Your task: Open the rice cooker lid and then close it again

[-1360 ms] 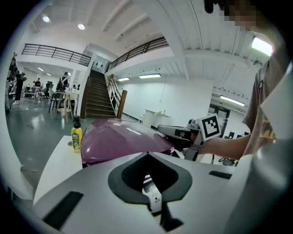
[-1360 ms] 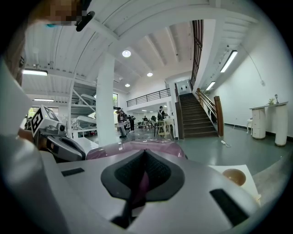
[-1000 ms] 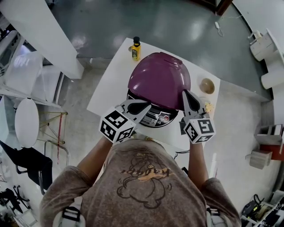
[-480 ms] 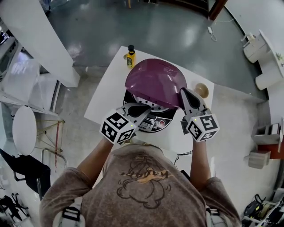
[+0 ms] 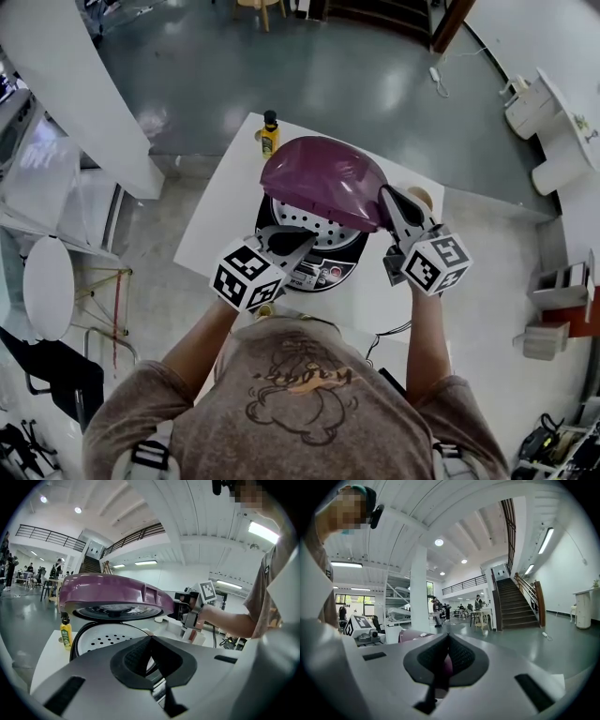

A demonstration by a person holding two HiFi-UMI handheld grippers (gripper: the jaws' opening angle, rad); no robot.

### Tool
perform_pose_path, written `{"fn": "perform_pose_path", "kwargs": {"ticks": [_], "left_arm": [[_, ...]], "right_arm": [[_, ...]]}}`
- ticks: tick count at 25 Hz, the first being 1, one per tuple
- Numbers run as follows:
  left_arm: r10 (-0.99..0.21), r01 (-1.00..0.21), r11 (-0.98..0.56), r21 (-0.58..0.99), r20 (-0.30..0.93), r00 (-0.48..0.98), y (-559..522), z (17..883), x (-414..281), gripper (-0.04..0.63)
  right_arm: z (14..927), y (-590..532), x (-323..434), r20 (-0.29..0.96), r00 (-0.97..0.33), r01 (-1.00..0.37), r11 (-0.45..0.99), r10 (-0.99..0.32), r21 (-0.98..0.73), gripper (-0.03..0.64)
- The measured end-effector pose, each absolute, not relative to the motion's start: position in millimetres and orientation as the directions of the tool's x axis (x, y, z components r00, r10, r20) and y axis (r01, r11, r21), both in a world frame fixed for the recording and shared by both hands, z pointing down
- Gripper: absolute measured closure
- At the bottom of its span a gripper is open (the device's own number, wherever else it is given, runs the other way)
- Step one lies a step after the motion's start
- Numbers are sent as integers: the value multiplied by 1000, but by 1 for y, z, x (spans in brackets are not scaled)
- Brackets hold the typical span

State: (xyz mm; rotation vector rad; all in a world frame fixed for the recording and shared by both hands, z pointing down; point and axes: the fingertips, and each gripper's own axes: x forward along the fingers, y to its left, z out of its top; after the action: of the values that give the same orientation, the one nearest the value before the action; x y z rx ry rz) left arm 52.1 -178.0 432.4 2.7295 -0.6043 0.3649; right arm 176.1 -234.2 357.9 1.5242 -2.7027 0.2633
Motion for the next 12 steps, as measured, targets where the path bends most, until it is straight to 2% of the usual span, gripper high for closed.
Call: {"fn": "perform_pose_path", "kwargs": {"ticks": [12], "left_arm": [[-368, -445, -863, 237, 307, 878, -183, 428, 57, 574]], "right_arm": [[335, -261, 190, 79, -586, -801, 562, -806, -207, 614]]}}
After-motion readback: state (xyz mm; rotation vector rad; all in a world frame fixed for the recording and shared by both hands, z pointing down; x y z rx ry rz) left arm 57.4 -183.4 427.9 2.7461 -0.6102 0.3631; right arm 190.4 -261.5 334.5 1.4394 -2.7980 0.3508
